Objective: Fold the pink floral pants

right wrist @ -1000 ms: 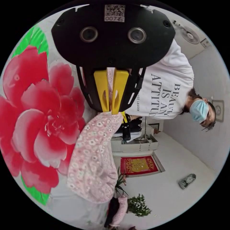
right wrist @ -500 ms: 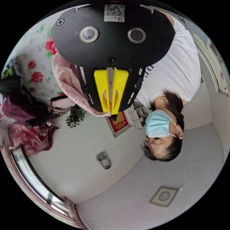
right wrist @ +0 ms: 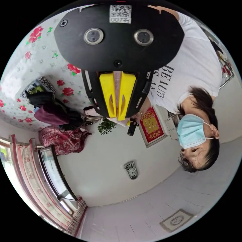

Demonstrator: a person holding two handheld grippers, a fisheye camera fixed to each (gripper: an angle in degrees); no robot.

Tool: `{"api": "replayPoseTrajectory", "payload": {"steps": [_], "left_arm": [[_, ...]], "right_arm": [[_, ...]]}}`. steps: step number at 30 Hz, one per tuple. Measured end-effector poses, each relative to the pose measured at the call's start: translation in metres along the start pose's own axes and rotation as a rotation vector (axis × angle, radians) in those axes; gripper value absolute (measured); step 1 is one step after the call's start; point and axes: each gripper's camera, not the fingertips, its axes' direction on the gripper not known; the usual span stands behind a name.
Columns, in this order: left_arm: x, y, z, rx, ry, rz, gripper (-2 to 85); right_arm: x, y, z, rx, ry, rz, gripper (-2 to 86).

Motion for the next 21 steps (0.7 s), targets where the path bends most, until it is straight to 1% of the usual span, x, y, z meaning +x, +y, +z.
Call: {"api": "replayPoseTrajectory", "payload": {"steps": [1,2,7,11,15,17,21], "left_arm": [[-0.017,-0.008,0.002,0.016,0.073,-0.05,-0.9],[-0.025,-0.017,0.005,0.018,0.099,-0.046,-0.9],[-0.019,-0.045,0.017,-0.018,0.056,0.018,-0.9],[-0.011,-0.044,0.027,-0.054,0.053,0.043,-0.9],[0.001,-0.041,0.032,-0.094,0.076,0.033,-0.9],[0.024,-0.043,0.03,-0.101,0.083,0.097,-0.9],[0.053,-0.058,0.022,-0.09,0.074,0.199,-0.9]], "right_arm": [[-0.013,0.0,0.003,0.0,0.056,-0.038,-0.4],[-0.026,0.0,0.006,0.007,0.11,-0.075,-0.4],[-0.052,0.011,0.015,0.018,0.188,-0.064,-0.4],[-0.081,0.028,0.032,-0.032,0.246,-0.084,-0.4],[-0.104,0.036,0.042,-0.041,0.239,-0.081,-0.4],[-0.124,0.033,0.042,-0.017,0.2,-0.097,-0.4],[-0.148,0.016,0.046,-0.007,0.189,-0.144,-0.4]]}}
